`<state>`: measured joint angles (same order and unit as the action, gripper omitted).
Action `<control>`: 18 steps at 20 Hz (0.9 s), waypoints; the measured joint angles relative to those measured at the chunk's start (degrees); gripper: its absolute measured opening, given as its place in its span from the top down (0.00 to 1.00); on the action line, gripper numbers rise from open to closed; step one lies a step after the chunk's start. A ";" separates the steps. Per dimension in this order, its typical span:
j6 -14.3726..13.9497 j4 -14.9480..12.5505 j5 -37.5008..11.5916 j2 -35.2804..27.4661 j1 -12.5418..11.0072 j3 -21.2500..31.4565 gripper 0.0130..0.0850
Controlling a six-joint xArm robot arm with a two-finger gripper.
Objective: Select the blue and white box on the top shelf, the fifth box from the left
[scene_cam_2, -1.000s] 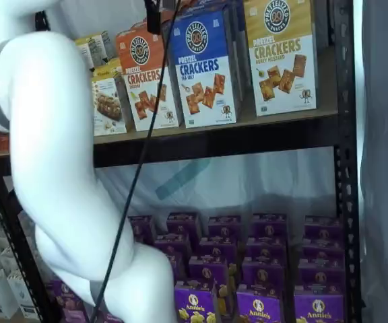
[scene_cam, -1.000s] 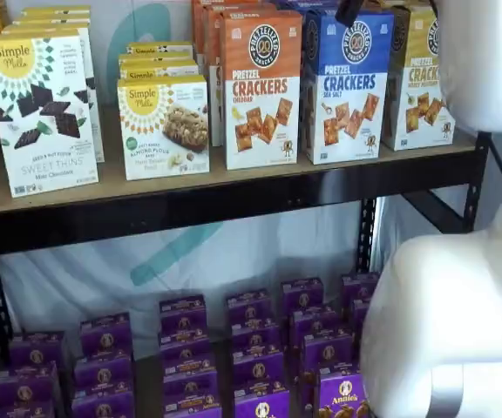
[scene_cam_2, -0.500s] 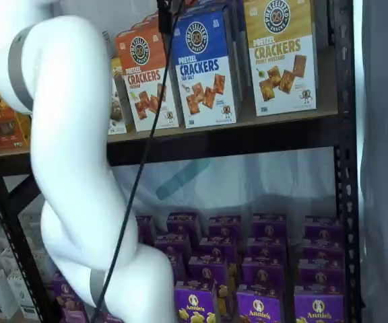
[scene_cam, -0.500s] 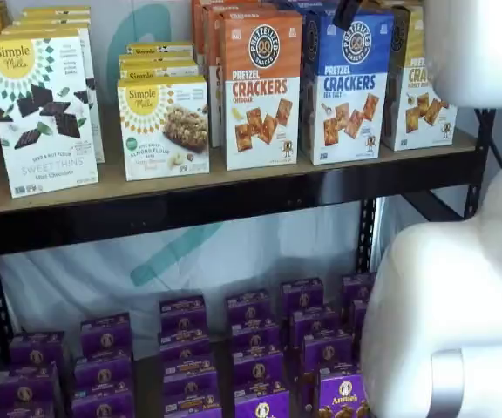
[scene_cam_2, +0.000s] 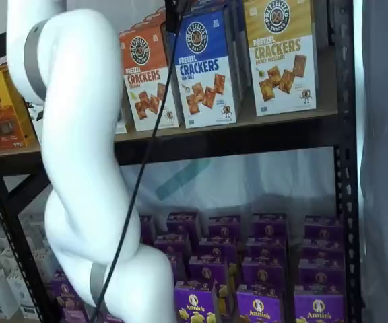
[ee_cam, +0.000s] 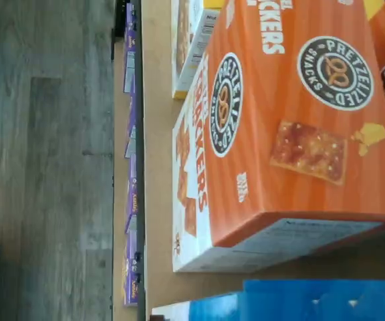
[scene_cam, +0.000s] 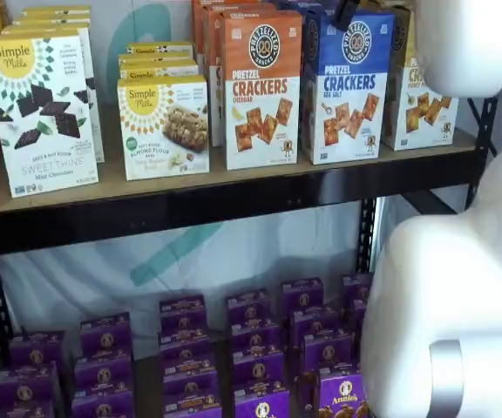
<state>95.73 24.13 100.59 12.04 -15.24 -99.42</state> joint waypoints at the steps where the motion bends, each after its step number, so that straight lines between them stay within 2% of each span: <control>1: 0.05 -0.19 0.00 -0.29 0.03 -0.31 0.00; 13: 0.46 -2.69 -0.34 -3.25 0.82 -3.09 0.00; 18: 0.64 -4.63 0.90 -4.98 1.36 -5.11 0.00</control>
<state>96.37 19.50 101.48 7.06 -13.88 -104.53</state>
